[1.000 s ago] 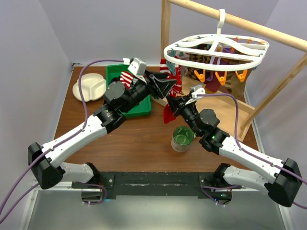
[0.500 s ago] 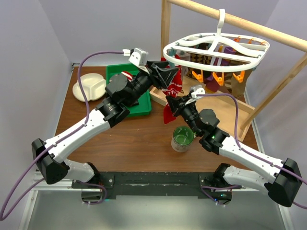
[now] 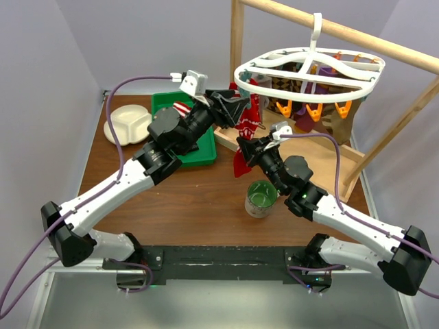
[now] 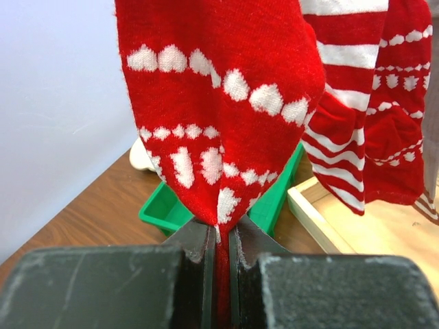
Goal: Remove the socks clipped to the hanger
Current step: Remove the sock from the hanger.
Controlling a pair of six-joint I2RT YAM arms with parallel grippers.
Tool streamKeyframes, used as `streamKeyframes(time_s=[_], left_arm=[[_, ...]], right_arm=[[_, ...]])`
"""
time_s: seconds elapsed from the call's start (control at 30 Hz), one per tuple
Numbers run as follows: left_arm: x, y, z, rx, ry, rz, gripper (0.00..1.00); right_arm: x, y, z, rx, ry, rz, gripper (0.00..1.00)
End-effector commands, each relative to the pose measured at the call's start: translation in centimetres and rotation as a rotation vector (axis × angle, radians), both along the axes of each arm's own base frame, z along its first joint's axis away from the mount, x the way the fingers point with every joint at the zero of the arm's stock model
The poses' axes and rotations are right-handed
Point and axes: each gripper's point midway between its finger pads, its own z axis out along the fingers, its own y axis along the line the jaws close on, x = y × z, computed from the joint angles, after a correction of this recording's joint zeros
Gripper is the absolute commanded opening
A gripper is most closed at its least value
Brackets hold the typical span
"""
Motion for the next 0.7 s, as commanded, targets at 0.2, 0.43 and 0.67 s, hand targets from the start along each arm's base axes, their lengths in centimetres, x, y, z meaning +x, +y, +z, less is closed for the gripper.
streamKeyframes(time_s=[0.2,0.43,0.67], left_arm=[[-0.9,0.8,2.3,-0.037,-0.059,-0.004,0.6],[-0.5,0.0,2.7,-0.032,-0.081,-0.013,0.6],[0.1,-0.5,3.6,-0.038,-0.114,-0.009,0.61]], right_arm=[[-0.1,0.2,2.1,0.039,-0.033,0.016,0.0],[-0.3,0.2,2.3,0.038,-0.034,0.018,0.0],[-0.2,0.1,2.4,0.033,-0.033,0.015,0.0]])
